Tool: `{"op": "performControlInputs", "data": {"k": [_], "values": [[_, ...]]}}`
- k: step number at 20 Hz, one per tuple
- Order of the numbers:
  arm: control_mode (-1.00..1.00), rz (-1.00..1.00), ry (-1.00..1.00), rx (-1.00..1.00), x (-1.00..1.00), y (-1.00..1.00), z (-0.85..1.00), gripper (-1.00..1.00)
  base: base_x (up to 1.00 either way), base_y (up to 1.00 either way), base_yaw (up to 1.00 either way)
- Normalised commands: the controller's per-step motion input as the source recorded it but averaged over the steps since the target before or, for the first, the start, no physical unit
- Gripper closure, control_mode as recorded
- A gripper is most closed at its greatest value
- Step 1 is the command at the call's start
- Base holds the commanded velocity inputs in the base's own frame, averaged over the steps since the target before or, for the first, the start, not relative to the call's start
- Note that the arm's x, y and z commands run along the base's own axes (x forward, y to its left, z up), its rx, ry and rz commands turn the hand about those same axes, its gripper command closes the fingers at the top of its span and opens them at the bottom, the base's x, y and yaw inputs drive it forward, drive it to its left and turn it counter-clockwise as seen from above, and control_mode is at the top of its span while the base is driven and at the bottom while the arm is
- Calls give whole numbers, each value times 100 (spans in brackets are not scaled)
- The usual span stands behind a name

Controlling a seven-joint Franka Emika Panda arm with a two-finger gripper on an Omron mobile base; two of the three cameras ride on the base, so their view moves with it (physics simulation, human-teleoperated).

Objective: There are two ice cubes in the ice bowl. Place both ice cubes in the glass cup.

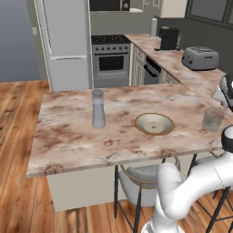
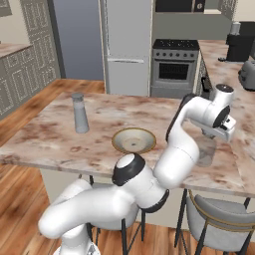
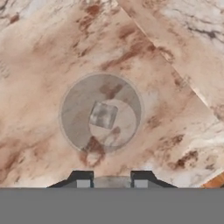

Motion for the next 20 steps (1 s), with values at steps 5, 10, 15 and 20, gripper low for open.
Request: {"op": "performControlInputs", "data": {"k": [5,10,15,20], "values": [[-100,0,0,0,27,-9,-14,100,0,0,0],[-100,0,0,0,30,-6,-11,100,0,0,0],[-100,0,0,0,26,-2,-18,100,0,0,0],[-100,0,0,0,15,0,-22,100,0,0,0]]}}
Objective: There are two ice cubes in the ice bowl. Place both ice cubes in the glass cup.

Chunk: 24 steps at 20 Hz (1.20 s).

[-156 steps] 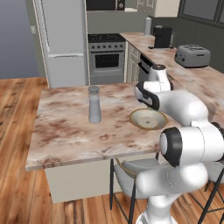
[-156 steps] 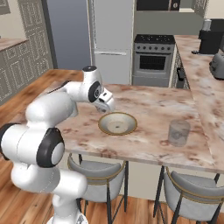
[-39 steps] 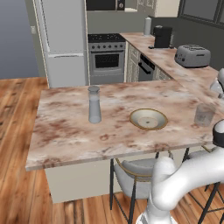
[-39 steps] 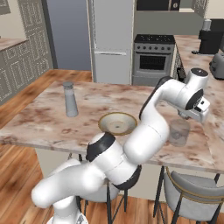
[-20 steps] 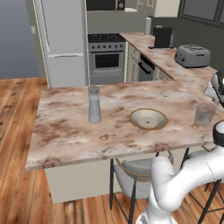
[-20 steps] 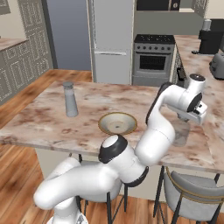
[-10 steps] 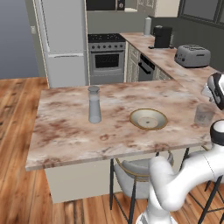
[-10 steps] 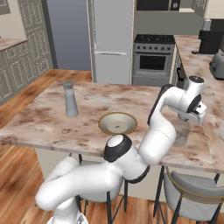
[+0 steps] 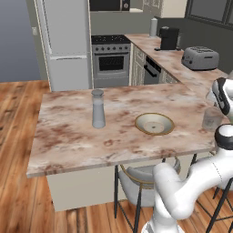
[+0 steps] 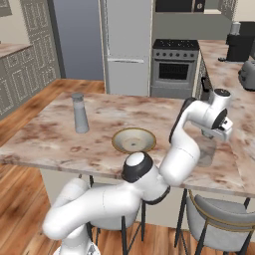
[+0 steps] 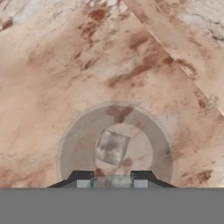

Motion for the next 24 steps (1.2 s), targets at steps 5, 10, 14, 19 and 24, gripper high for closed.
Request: {"op": "performControlInputs", "data": {"k": [5,10,14,19,24], "values": [[-100,0,0,0,25,-8,-8,100,0,0,0],[-100,0,0,0,23,-10,-5,100,0,0,0],[-100,0,0,0,24,-4,-16,100,0,0,0],[-100,0,1,0,16,0,-42,100,0,0,0],[-100,0,0,0,18,-6,-26,100,0,0,0]]}}
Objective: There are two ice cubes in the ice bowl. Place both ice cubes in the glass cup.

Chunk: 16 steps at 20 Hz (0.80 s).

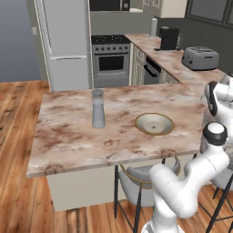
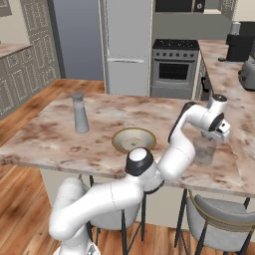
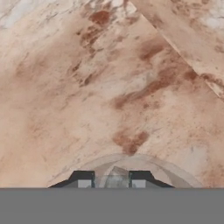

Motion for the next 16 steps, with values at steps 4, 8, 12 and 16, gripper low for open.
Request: {"op": "performControlInputs", "data": {"k": [4,8,12,16], "values": [[-100,0,0,0,11,-12,0,-100,0,0,0],[-100,1,0,0,-7,0,0,-100,0,0,0],[-100,5,-4,0,-47,16,0,-100,0,0,0],[-100,3,-5,0,-41,49,10,-100,0,0,0]]}}
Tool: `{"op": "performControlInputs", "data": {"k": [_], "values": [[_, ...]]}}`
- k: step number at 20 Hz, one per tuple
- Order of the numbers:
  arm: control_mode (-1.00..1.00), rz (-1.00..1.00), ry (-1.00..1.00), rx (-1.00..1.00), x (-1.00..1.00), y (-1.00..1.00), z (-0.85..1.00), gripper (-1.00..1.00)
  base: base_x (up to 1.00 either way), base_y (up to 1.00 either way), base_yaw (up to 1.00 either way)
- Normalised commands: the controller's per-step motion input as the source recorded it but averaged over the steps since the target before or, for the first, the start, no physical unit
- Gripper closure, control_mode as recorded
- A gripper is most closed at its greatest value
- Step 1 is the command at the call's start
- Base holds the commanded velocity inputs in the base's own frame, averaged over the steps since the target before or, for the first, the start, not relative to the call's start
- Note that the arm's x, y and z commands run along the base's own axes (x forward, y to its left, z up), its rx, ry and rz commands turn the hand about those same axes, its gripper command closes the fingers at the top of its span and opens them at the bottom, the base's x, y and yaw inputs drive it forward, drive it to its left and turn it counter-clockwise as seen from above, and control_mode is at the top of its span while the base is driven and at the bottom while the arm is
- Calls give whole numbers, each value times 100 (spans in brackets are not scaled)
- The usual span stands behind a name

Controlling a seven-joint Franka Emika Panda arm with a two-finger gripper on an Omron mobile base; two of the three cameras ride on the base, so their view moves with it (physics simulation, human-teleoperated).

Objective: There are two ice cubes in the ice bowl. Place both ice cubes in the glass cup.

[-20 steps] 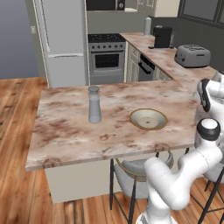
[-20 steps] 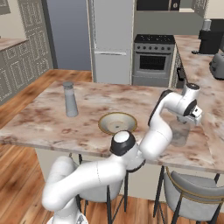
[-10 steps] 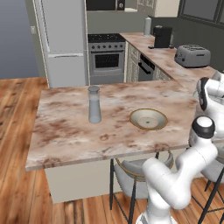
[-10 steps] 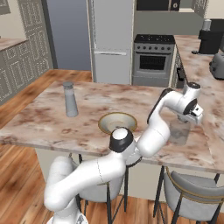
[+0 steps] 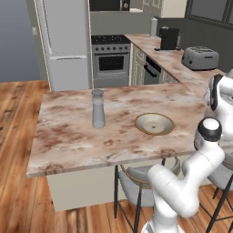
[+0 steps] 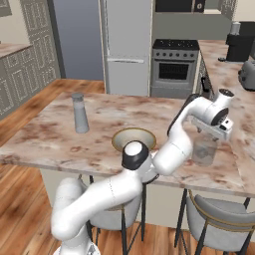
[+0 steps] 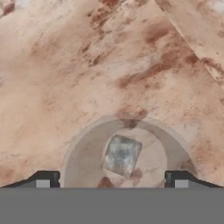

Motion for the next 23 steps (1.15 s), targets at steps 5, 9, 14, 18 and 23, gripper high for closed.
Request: {"op": "performControlInputs", "data": {"k": [5,9,14,18,23], "values": [[-100,11,-9,-3,-58,99,7,-100,0,0,0],[-100,19,-16,-11,-76,100,-18,-100,0,0,0],[-100,22,-25,-5,-66,100,-80,-100,0,0,0],[-100,21,-41,-4,-53,100,-100,-100,0,0,0],[-100,12,-37,-1,-28,100,-99,-100,0,0,0]]}}
